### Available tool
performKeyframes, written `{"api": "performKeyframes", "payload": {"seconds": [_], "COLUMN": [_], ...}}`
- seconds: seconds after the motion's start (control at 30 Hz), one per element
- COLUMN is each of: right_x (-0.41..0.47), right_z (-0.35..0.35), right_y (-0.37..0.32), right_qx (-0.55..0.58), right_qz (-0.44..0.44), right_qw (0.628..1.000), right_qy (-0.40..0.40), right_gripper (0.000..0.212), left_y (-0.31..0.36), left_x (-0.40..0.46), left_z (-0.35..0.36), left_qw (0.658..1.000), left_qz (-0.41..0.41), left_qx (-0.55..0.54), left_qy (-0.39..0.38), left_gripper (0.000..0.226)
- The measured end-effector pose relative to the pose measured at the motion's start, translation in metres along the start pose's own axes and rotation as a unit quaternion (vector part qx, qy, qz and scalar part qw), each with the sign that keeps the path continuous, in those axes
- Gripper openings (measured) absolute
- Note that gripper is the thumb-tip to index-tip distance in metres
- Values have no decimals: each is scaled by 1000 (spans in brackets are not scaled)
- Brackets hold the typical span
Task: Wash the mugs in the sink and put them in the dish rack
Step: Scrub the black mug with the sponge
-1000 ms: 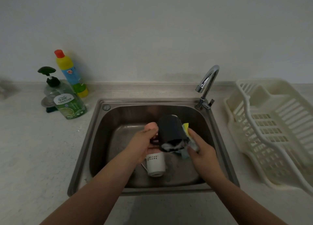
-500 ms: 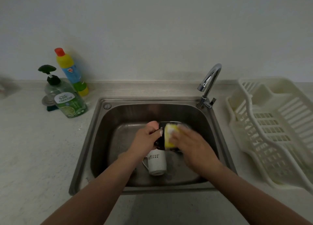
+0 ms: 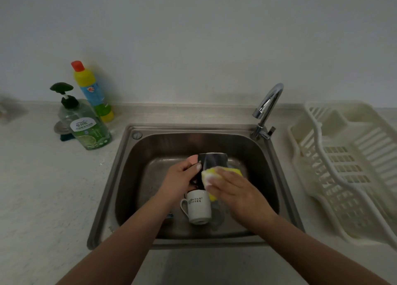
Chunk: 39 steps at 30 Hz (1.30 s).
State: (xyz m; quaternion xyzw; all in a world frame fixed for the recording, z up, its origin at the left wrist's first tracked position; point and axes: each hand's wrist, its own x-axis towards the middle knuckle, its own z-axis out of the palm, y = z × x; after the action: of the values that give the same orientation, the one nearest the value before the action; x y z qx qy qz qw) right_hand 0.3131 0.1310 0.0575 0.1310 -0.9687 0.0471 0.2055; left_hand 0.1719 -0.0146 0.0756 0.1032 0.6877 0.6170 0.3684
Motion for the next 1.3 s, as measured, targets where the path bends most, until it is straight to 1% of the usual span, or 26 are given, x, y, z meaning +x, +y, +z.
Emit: {"api": "performKeyframes", "payload": {"seconds": [0.03, 0.07, 0.13, 0.17, 0.2, 0.27, 0.3, 0.33, 0.37, 0.43, 0.47, 0.5, 0.57, 0.6, 0.63, 0.73, 0.77, 0.83, 0.9, 0.93, 1.0, 1.03, 1.07, 1.13, 1.2, 1.3], "right_x": [-2, 4, 20, 25, 23, 5, 0, 1, 8, 23, 25, 21, -2, -9, -8, 13, 16, 1, -17, -14, 5, 12, 13, -3, -17, 12], "right_z": [-1, -2, -5, -7, -6, -3, -4, -6, -8, -15, -18, -20, -16, -16, -15, -16, -18, -18, -17, -17, -18, -18, -18, -16, -15, -18], "right_y": [0, 5, 14, 10, 4, -10, -12, -7, 1, 10, 7, -1, -17, -19, -14, 2, -1, -16, -20, -14, -1, 0, -4, -22, -29, -7], "right_qx": [0, 6, 9, 17, 26, 51, 60, 69, 78, 113, 122, 110, 78, 75, 82, 138, 136, 114, 131, 147, 201, 229, 239, 226, 247, 271], "right_qz": [0, 41, 160, 180, 161, 78, 60, 78, 135, 253, 264, 243, 157, 130, 147, 283, 287, 229, 180, 198, 298, 330, 342, 325, 313, 343], "right_qw": [1000, 999, 987, 983, 986, 995, 996, 994, 987, 959, 955, 962, 984, 988, 986, 947, 945, 964, 973, 966, 927, 909, 901, 913, 914, 893], "right_qy": [-5, -6, 12, 20, 29, 18, 17, 22, 38, 62, 63, 60, 31, 25, 20, 63, 74, 67, 65, 74, 104, 112, 118, 100, 78, 111], "right_gripper": [49, 58, 78, 78, 73, 57, 54, 57, 63, 76, 77, 76, 74, 76, 78, 78, 74, 60, 54, 54, 61, 66, 68, 62, 56, 64], "left_y": [-1, -2, 0, 1, 2, 3, 2, 2, 3, 4, 5, 7, 6, 5, 4, 4, 5, 6, 4, 4, 3, 5, 7, 8, 6, 4], "left_x": [0, -1, -1, 0, 2, 4, 4, 4, 3, 2, 2, 3, 2, 1, 1, -2, -2, 0, 0, -1, -2, -2, -1, 0, 1, 2], "left_z": [0, 1, 3, 2, 1, -5, -7, -7, -6, -4, -4, -5, -9, -9, -8, -1, -1, -6, -11, -11, -9, -8, -9, -15, -21, -18], "left_qw": [1000, 1000, 998, 997, 995, 994, 995, 996, 997, 996, 995, 995, 994, 994, 995, 993, 992, 989, 988, 988, 986, 983, 981, 980, 981, 980], "left_qz": [-1, 0, -7, -13, -20, -28, -27, -24, -24, -28, -30, -31, -33, -32, -33, -45, -49, -58, -58, -60, -67, -70, -73, -72, -68, -66], "left_qx": [-12, -23, -56, -75, -95, -99, -88, -80, -75, -85, -92, -95, -100, -98, -94, -110, -119, -138, -143, -140, -151, -164, -175, -184, -176, -174], "left_qy": [-2, -5, 3, 10, 15, 22, 22, 18, 13, 7, 8, 12, 18, 16, 11, -8, -7, -2, -10, -18, -34, -41, -44, -39, -43, -69], "left_gripper": [21, 20, 20, 19, 19, 21, 21, 20, 20, 21, 22, 24, 22, 20, 19, 21, 20, 20, 22, 23, 26, 28, 31, 45, 55, 51]}}
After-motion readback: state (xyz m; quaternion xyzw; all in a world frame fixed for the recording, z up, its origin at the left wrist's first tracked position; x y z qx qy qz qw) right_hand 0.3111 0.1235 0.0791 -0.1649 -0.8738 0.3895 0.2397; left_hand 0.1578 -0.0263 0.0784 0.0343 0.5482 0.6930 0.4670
